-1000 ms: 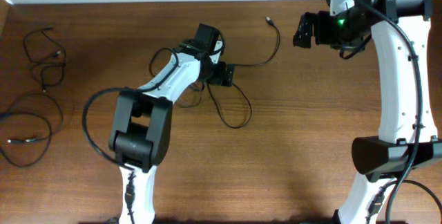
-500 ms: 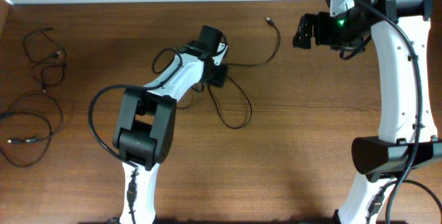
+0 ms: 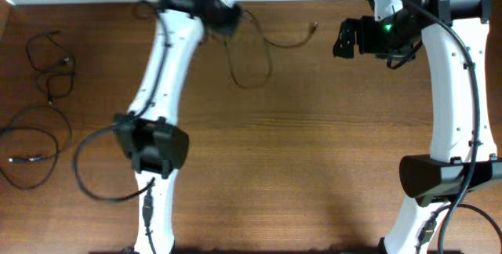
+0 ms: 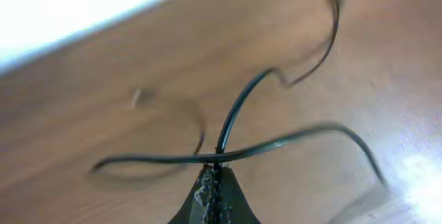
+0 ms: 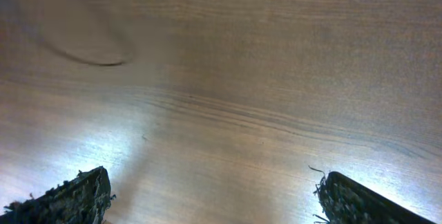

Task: Untangle cables

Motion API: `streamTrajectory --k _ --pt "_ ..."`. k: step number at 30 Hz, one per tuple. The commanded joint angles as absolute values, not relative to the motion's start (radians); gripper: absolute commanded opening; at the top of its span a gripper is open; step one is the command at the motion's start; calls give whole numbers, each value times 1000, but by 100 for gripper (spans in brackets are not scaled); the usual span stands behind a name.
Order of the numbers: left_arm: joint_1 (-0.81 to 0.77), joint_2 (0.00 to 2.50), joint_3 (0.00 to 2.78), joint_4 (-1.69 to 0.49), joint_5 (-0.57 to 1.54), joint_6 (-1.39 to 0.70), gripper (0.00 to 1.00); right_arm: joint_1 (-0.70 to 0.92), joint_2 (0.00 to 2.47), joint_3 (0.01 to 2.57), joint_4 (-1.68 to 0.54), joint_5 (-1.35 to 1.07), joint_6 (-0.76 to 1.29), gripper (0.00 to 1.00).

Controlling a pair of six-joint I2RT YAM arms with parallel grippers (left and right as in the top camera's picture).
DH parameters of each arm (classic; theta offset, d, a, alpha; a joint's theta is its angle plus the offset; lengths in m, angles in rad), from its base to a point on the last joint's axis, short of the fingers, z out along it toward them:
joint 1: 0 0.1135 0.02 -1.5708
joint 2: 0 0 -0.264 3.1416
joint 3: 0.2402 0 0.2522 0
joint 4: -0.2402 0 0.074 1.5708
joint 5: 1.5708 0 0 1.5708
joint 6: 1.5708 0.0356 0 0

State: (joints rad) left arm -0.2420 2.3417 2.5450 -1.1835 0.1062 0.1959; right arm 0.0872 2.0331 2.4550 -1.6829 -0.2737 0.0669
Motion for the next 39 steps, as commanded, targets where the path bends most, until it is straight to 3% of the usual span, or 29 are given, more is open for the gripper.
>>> streamTrajectory --k 1,7,10,18,19,20,24,27,33,39 --pt "-122 2329 2809 -1243 9 212 0 92 2034 2457 -1684 -276 56 99" --pt "107 2331 2888 -1142 -158 211 0 93 2034 2457 -1699 -276 56 99" --pt "194 2362 2875 -1130 -144 228 0 93 2034 2457 -1699 -276 56 99" --pt "266 2463 2515 -797 -173 335 0 93 2034 2457 -1699 -276 59 99" --pt "267 2500 2462 -739 -171 334 58 93 2034 2457 -1699 -276 59 99" --pt "267 2512 2417 -726 -150 334 99 93 2034 2457 -1699 -276 59 99" --pt "267 2506 2379 -748 -147 335 99 93 2034 2457 -1695 -276 59 99" --pt "260 2457 2432 -900 -146 330 99 93 2034 2457 -1695 -276 59 99" --pt "257 2151 2466 -940 -146 249 99 93 2034 2457 -1696 -287 60 99" --pt "256 1819 2466 -1165 120 195 99 93 1917 2458 -1699 -352 59 99"
